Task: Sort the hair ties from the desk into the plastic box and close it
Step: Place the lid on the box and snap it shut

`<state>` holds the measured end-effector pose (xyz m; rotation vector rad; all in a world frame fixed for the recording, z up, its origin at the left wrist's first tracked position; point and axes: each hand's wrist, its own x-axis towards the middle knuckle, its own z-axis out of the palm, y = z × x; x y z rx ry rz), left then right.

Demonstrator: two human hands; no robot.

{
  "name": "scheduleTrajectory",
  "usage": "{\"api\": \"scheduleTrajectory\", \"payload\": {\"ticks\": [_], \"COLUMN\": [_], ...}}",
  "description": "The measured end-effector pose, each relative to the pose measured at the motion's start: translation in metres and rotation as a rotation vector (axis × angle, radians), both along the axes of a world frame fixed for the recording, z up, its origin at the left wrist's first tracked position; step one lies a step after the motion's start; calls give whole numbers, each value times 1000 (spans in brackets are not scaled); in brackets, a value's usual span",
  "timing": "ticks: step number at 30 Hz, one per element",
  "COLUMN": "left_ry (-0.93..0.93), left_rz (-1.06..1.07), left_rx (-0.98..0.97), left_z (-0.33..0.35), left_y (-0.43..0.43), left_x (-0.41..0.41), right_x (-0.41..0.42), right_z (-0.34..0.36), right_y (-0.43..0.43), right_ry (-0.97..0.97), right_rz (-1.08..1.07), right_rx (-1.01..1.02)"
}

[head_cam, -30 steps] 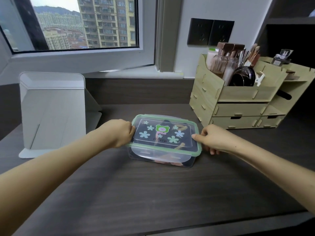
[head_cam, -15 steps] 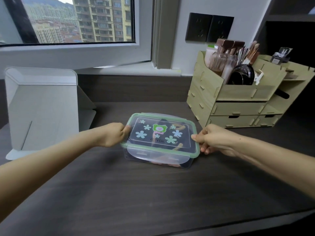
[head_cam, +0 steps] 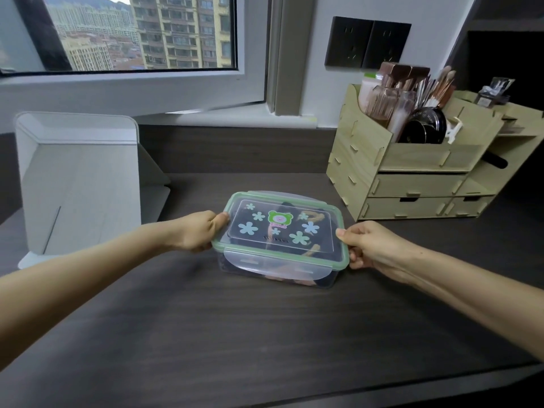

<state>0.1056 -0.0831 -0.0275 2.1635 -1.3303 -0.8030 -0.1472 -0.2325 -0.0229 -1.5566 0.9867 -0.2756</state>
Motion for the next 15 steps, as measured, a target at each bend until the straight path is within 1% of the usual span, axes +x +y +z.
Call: {"api": "scheduleTrajectory", "payload": {"ticks": [4, 7, 10, 11, 12, 13, 14, 15], "left_ry": [34, 85, 133, 123, 81, 24, -39, -117], "left_rz": [18, 24, -29, -32, -32, -27, -15, -5], "left_rx": [15, 29, -6, -7, 5, 27, 46, 56], "left_z": [0, 0, -2, -3, -4, -4, -3, -1], "left_y": [1, 2, 8, 10, 10, 9, 7, 5], "left_x": [-2, -4, -5, -5, -3, -1, 1, 2], "right_x": [0, 2, 7, 8, 10, 12, 15, 18], "right_z": [-2, 2, 13, 19, 25, 32, 38, 43], "right_y": [-2, -6, -13, -16, -19, -23, -26, -30], "right_ry": [1, 176, 332, 405, 506, 629, 737, 794], "right_rz": [13, 88, 166, 219, 288, 355, 401, 413], "right_rx": [-41, -159, -199, -230, -285, -386, -536, -709]}}
